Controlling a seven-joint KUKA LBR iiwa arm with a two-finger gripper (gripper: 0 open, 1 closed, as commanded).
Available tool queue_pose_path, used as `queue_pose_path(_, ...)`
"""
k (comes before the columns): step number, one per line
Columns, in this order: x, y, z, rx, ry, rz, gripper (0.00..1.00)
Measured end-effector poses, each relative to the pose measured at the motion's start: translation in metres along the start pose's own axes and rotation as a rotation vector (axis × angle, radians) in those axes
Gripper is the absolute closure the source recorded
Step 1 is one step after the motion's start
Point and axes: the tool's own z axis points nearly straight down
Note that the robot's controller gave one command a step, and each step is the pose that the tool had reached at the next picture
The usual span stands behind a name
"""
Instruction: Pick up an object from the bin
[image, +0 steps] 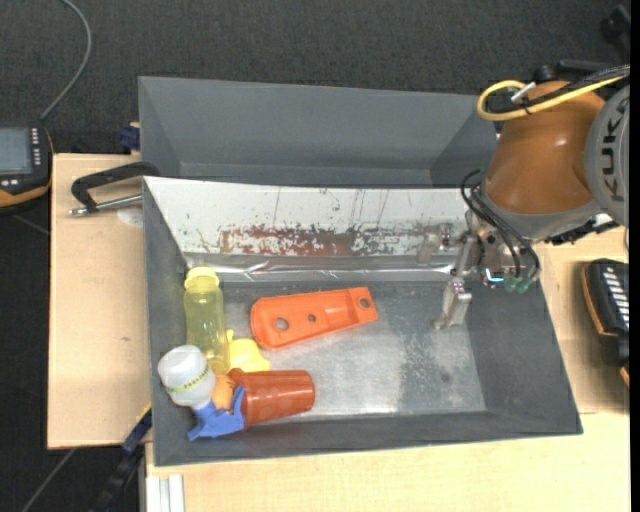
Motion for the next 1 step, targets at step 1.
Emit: queue_pose_path(1, -0.0014, 0.0002, -0.0050, 0.001, -0.008, -0.001, 0.00)
